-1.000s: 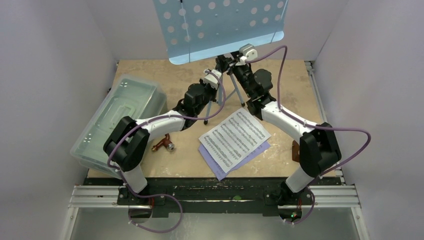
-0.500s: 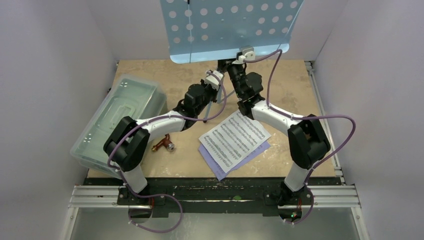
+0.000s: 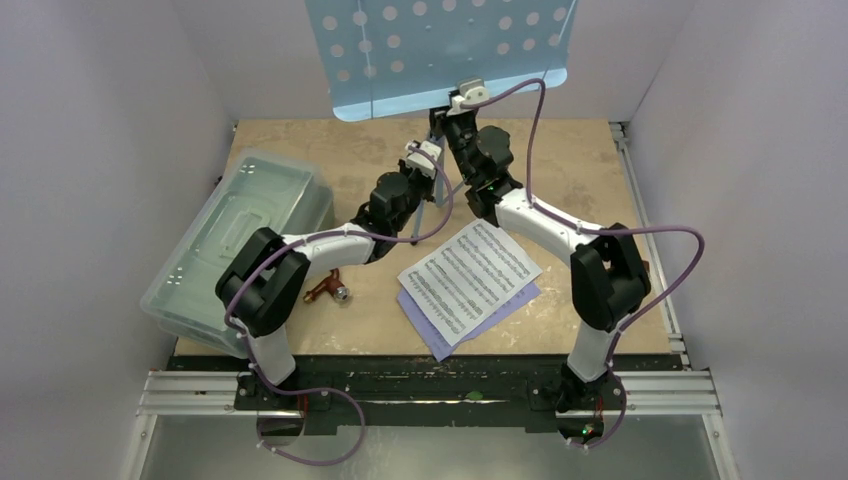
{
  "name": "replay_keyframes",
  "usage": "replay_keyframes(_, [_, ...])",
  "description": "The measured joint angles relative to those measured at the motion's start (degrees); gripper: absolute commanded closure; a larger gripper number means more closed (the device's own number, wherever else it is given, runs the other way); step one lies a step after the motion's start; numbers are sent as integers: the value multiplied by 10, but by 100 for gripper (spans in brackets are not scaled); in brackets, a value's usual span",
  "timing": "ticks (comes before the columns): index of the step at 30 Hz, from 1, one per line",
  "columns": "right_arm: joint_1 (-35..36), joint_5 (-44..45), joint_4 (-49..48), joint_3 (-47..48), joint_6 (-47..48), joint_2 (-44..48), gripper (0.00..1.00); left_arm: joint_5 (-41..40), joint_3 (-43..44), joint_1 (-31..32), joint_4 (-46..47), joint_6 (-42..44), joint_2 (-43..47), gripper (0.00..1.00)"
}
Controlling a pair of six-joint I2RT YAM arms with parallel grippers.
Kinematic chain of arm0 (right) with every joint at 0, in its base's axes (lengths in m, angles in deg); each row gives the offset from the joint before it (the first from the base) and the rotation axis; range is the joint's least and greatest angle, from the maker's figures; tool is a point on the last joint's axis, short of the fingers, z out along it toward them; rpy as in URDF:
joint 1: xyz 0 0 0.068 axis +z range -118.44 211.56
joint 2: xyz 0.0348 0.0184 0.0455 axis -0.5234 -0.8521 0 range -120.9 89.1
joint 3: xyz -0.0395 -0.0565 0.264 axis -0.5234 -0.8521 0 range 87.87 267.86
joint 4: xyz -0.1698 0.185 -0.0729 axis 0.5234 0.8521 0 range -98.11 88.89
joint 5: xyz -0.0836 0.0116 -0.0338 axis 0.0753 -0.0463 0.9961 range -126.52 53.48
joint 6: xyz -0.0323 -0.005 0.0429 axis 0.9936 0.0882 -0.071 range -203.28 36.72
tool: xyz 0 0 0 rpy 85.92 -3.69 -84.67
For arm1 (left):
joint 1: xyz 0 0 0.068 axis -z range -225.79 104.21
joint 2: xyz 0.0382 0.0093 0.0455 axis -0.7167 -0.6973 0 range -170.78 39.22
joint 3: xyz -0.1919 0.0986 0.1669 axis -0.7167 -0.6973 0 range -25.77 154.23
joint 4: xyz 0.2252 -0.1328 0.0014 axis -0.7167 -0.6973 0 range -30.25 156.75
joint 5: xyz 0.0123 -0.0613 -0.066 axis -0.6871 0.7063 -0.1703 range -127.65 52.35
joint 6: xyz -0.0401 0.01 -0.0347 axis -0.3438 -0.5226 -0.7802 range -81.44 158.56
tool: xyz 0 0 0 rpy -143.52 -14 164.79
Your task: Set up the instrument practice props
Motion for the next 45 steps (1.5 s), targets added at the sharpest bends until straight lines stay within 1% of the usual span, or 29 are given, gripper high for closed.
replay_keyframes(6, [-1,-37,47,55,14,-23,100,-15,0,-6,28,-19,-12,100])
replay_keyframes(11, [-5,-67,81,107,5,-49,100,-24,2,-15,36,-25,-16,100])
replay_keyframes(18, [-28,-96,88,115,-46,-52,100,-17,13,-15,28,-21,-19,100])
replay_keyframes(23, [-35,-105,84,115,-63,-52,100,-6,23,-16,15,-21,-19,100])
replay_keyframes(27, [-41,-105,53,102,-70,-51,100,29,35,-24,-10,-33,-19,100])
replay_keyframes(31, [-43,-105,46,101,-70,-51,100,59,38,-30,-22,-40,-25,100])
replay_keyframes(36, [-49,-111,59,115,-46,-52,100,92,49,-37,2,-61,-59,100])
replay_keyframes(40, [-51,-121,84,136,-31,-52,100,118,54,-45,17,-70,-69,100])
replay_keyframes(45, [-51,-120,79,144,-7,-52,100,143,71,-55,7,-64,-78,100])
